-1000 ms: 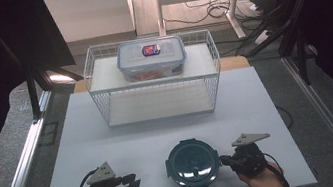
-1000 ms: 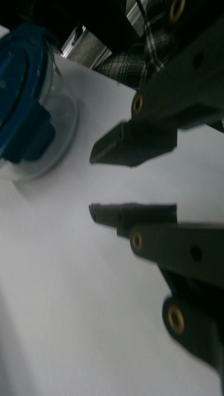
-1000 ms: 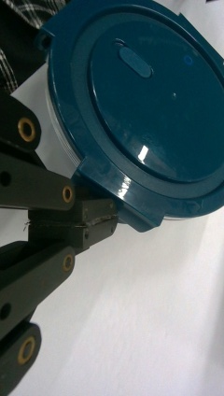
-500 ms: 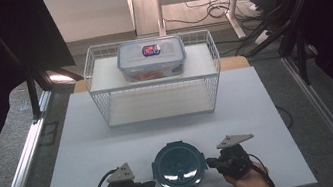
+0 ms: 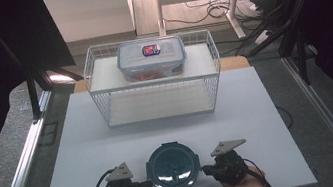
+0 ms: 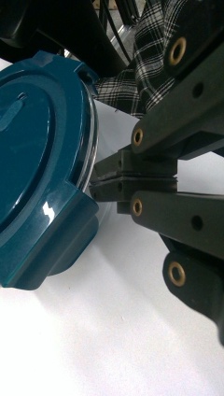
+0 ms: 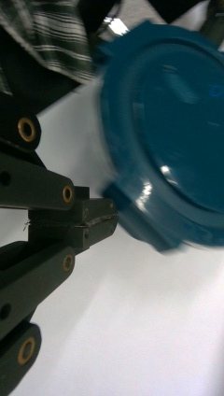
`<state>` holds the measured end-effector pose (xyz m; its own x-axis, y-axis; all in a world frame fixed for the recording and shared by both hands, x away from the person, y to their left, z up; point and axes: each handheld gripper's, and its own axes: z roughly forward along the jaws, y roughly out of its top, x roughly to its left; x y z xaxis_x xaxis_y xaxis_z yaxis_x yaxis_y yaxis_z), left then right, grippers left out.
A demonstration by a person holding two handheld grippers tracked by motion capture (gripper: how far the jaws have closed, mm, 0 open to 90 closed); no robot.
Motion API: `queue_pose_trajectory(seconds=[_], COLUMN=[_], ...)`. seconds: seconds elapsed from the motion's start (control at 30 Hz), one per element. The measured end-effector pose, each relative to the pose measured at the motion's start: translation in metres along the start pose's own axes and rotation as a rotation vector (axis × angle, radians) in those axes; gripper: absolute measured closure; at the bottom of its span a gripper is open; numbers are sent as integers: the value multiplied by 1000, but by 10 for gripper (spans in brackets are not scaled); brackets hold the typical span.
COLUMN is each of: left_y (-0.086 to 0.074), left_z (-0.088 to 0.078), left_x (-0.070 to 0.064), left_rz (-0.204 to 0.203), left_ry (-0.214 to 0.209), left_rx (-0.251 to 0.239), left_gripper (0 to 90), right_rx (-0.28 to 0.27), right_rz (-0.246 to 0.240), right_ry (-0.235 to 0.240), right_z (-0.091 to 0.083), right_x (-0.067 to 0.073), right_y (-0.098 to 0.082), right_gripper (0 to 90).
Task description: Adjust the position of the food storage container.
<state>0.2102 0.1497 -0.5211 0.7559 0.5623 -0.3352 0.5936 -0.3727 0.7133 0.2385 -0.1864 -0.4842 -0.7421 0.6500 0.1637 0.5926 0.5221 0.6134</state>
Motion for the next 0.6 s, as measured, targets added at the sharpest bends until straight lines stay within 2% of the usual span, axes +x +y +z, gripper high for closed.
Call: queue_pose_trajectory(seconds=[0.1,0.2,0.3,0.4,0.53,0.6], left_y=[0,1,1,2,2,4], left_z=[0,1,2,2,0,-3], left_x=[0,0,1,6,12,18], left_rz=[-2,-5,-3,-14,-28,-35], left_ry=[3,5,15,32,42,72], left_rx=[0,2,14,17,11,7], left_gripper=[892,894,894,894,894,894], right_rx=[15,26,53,50,48,45], right_rz=[-8,-31,-54,-36,-50,-49], right_ry=[53,58,21,36,29,38], right_z=[1,7,18,22,28,32], right_x=[5,10,10,5,5,4], right_y=[-3,2,4,7,14,18], right_gripper=[891,891,891,891,891,891])
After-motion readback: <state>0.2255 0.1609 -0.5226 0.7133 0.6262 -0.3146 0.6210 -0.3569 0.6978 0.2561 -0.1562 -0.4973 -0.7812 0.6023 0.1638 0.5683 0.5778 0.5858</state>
